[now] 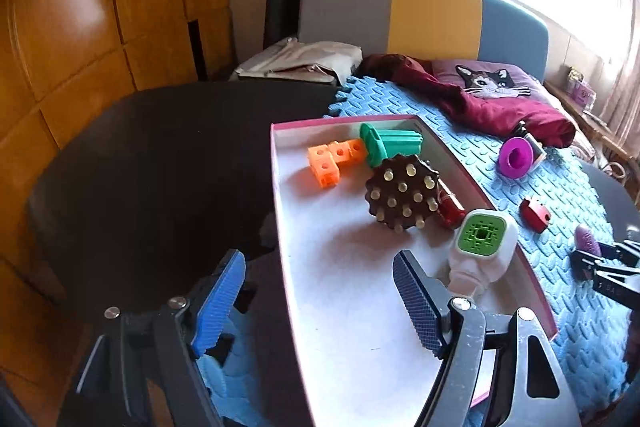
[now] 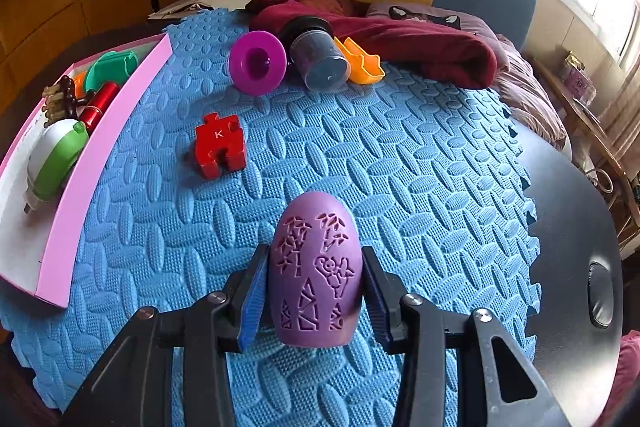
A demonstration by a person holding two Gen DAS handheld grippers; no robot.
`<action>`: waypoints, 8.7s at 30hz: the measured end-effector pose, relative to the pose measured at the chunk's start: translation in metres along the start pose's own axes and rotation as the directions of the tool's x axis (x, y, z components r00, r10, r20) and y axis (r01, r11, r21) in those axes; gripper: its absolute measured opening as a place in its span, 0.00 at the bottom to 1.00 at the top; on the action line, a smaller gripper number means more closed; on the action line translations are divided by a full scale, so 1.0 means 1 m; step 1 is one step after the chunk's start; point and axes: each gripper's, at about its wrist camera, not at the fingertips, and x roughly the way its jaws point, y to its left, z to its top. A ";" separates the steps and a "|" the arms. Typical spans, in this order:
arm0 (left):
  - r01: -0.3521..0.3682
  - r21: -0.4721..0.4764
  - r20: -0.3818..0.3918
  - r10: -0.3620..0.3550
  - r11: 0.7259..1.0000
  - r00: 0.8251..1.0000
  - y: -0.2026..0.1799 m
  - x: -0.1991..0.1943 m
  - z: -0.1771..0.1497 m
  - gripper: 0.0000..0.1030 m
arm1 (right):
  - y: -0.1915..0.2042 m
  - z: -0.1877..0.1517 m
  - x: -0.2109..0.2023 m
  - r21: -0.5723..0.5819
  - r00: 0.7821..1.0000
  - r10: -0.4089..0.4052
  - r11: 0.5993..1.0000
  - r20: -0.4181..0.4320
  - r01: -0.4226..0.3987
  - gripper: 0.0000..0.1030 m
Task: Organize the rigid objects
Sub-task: 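Carry the purple egg into the tray and open the right tool, then grasp the red puzzle piece on the mat with the left tool, then carry the red puzzle piece over the tray while the right tool grasps the grey cup, then lower the red puzzle piece into the tray and open the left tool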
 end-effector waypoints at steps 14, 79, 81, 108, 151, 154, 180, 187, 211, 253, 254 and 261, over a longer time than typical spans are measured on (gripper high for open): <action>-0.036 0.019 0.013 0.036 0.999 0.999 0.004 -0.007 -0.006 0.78 | -0.005 0.002 0.002 0.037 1.000 0.024 0.999 -0.011 -0.023 0.43; -0.061 -0.150 -0.009 0.060 0.987 0.998 0.074 -0.008 -0.009 0.80 | 0.225 0.084 0.008 -0.242 0.888 0.458 0.858 -0.037 -0.453 0.46; -0.061 -0.147 -0.007 0.060 0.987 0.998 0.072 -0.009 -0.009 0.80 | 0.222 0.082 0.005 -0.230 0.886 0.463 0.860 -0.026 -0.456 0.46; -0.030 -0.086 0.005 0.031 0.996 1.000 0.047 -0.016 -0.004 0.80 | 0.074 0.077 -0.037 0.009 0.927 0.314 0.946 0.205 -0.323 0.46; 0.327 0.337 -0.244 -0.254 0.883 0.936 -0.243 0.089 0.049 0.79 | -0.104 0.033 -0.017 0.517 0.983 0.050 0.846 0.175 -0.135 0.46; 0.334 0.334 -0.294 -0.239 0.881 0.925 -0.251 0.105 0.046 0.63 | -0.103 0.033 -0.016 0.512 0.983 0.059 0.847 0.173 -0.141 0.46; 0.462 0.251 -0.141 -0.440 0.851 0.887 -0.173 0.000 0.017 0.46 | -0.074 0.041 -0.001 0.409 0.969 0.199 0.879 0.148 -0.243 0.44; 0.482 0.214 -0.114 -0.469 0.849 0.876 -0.146 -0.011 0.017 0.46 | -0.047 0.085 0.008 0.295 0.957 0.239 0.914 0.163 -0.279 0.36; 0.494 0.090 -0.101 -0.486 0.865 0.868 -0.100 -0.013 0.019 0.46 | -0.012 0.162 0.087 0.164 0.954 0.299 0.943 -0.026 -0.291 0.46; 0.377 0.064 -0.078 -0.372 0.924 0.925 -0.071 -0.025 -0.003 0.46 | -0.002 0.049 0.038 0.106 0.968 0.241 0.963 0.062 -0.247 0.53; 0.371 0.065 -0.077 -0.366 0.926 0.927 -0.071 -0.025 -0.002 0.46 | -0.001 0.049 0.038 0.100 0.969 0.241 0.964 0.063 -0.246 0.54; 0.337 0.069 -0.067 -0.332 0.939 0.941 -0.064 -0.025 -0.003 0.46 | 0.006 0.045 0.039 0.083 0.965 0.238 0.965 0.107 -0.247 0.67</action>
